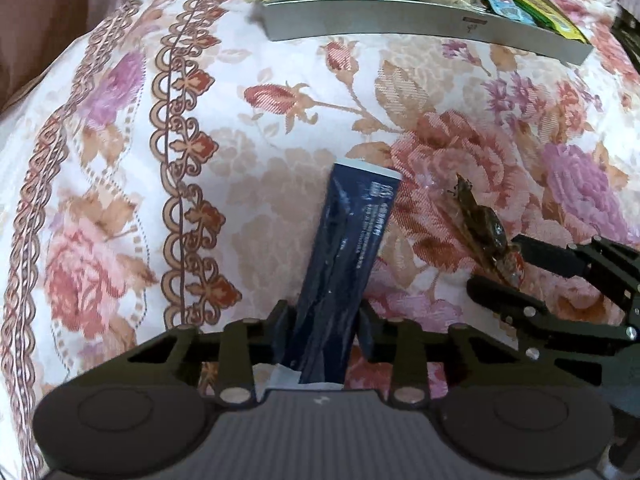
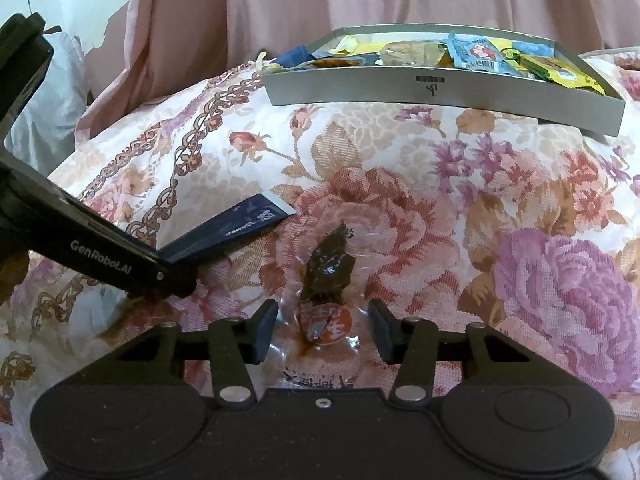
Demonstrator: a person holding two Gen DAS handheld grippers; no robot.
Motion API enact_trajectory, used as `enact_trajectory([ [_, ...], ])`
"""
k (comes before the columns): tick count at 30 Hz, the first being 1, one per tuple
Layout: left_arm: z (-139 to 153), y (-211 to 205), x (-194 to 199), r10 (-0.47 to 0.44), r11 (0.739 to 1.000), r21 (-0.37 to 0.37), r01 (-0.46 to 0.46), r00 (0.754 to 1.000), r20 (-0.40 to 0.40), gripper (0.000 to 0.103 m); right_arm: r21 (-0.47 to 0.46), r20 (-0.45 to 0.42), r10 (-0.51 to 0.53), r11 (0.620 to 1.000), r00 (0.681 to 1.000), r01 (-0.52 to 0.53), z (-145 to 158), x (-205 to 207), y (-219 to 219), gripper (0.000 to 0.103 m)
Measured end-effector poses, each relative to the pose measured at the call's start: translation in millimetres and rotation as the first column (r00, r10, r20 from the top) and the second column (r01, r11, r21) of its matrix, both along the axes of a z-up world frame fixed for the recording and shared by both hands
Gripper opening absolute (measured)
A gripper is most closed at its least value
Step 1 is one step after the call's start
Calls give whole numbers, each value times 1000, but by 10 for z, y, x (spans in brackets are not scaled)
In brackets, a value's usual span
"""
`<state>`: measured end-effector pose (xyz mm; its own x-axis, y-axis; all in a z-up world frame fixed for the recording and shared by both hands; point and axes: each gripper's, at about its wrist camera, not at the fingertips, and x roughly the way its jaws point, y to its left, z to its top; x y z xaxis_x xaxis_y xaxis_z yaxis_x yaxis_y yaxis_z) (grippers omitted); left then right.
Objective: Organize snacks
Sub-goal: 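Carry the blue stick pack and dark snack into the grey tray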
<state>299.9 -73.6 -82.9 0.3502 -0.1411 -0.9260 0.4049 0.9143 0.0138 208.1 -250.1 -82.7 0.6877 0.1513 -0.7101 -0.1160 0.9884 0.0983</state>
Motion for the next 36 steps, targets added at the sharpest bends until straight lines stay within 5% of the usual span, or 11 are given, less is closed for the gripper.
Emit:
enact_trajectory([
  [4, 26, -98, -43, 73, 997, 34, -73, 997, -12, 33, -75, 22, 41, 996, 999, -39, 13, -54, 75, 50],
  [9, 45, -286, -165, 120, 986, 111, -122, 993, 18, 31, -403, 102, 207, 903, 973, -150, -2, -267, 420, 50],
  [19, 29, -416, -429, 142, 982, 103, -156, 982, 128, 30, -583, 184, 302, 800, 935, -143, 31, -440, 459, 50],
  [23, 65, -394, -472, 177, 981, 55, -186, 974, 141, 30, -609, 215, 312, 783, 926, -122, 68, -485, 446, 50],
  [36, 431, -294, -361, 274, 960, -118, -252, 930, 246, 30, -582, 342, 232, 813, 911, 12, 255, -468, 287, 50],
])
